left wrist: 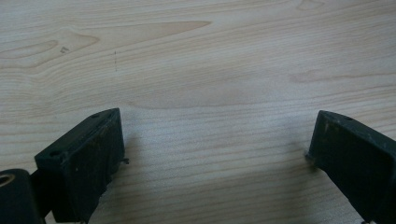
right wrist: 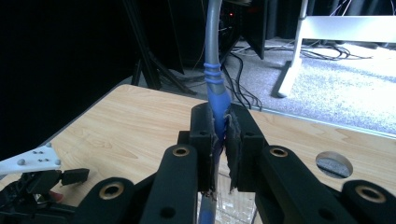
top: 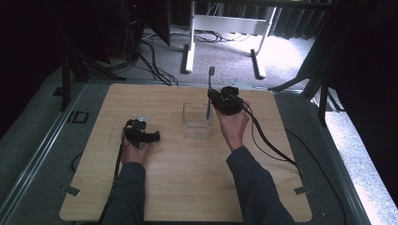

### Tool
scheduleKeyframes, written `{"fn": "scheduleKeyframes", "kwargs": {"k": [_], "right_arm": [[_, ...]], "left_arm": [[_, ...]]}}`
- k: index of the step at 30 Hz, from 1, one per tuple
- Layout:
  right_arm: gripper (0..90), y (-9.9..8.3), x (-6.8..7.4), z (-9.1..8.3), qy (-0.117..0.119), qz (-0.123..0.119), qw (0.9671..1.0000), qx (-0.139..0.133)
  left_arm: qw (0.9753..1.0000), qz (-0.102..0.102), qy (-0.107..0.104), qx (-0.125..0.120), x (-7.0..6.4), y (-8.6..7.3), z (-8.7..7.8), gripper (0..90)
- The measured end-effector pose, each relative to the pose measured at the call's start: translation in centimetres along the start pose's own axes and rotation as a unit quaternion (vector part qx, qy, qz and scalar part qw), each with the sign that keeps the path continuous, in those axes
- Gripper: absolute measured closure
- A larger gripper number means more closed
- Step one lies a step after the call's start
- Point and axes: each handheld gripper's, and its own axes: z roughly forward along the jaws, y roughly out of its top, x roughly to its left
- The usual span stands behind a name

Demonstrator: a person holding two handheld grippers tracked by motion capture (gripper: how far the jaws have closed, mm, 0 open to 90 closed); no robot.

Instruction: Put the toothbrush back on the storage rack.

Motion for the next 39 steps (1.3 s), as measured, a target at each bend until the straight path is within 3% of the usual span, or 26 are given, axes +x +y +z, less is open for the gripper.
{"fn": "scheduleKeyframes", "kwargs": {"k": [39], "right_arm": [[81.6,-1.3,0.6,1.7,-0.014,-0.044,0.9989,0.013]], "left_arm": [[1.0,0.0,0.0,0.0,0.0,0.0,0.0,3.6]]}}
